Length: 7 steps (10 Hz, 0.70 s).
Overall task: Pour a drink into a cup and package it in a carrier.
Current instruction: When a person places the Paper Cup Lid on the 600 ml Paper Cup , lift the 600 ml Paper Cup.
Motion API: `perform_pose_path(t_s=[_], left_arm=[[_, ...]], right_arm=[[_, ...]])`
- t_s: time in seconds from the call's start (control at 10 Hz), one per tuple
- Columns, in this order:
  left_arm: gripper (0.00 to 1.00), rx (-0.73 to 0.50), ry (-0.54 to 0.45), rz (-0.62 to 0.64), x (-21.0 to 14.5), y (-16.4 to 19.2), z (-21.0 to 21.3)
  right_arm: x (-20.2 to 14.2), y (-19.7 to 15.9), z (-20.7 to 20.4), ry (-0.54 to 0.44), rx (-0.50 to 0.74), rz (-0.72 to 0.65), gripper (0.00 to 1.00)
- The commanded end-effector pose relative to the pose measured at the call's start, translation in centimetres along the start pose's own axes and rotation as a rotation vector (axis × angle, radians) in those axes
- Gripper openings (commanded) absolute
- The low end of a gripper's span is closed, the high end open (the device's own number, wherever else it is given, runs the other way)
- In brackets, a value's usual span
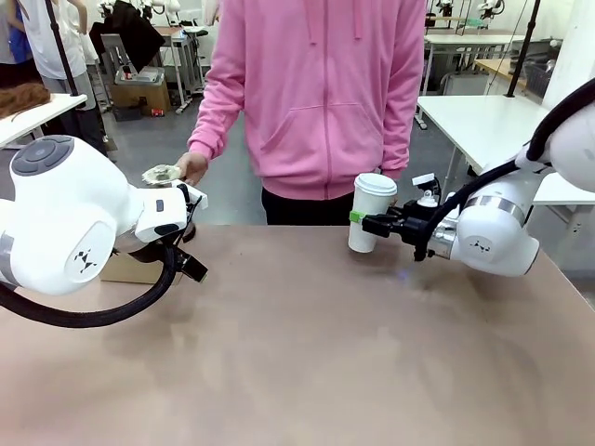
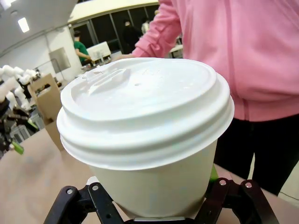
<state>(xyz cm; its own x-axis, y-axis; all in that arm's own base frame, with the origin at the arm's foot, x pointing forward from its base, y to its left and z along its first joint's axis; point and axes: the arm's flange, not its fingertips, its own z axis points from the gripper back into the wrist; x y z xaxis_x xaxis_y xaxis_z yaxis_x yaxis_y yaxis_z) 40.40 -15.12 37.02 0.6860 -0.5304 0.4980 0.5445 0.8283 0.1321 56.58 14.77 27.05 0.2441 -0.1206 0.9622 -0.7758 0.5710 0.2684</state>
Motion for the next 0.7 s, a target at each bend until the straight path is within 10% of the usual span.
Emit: perform_pose_path(t_s=[0.0, 0.6], left_arm=[[1.0, -0.001, -0.001, 0.0, 0.0, 0.0, 0.0], [1.0, -0.001, -0.001, 0.0, 0.0, 0.0, 0.0]], right_arm=[[5.2, 2.6, 0.3, 0.02, -0.034, -0.025, 0.8], [20.5, 17.5, 6.4, 0.045, -0.005, 0.078, 0.8]])
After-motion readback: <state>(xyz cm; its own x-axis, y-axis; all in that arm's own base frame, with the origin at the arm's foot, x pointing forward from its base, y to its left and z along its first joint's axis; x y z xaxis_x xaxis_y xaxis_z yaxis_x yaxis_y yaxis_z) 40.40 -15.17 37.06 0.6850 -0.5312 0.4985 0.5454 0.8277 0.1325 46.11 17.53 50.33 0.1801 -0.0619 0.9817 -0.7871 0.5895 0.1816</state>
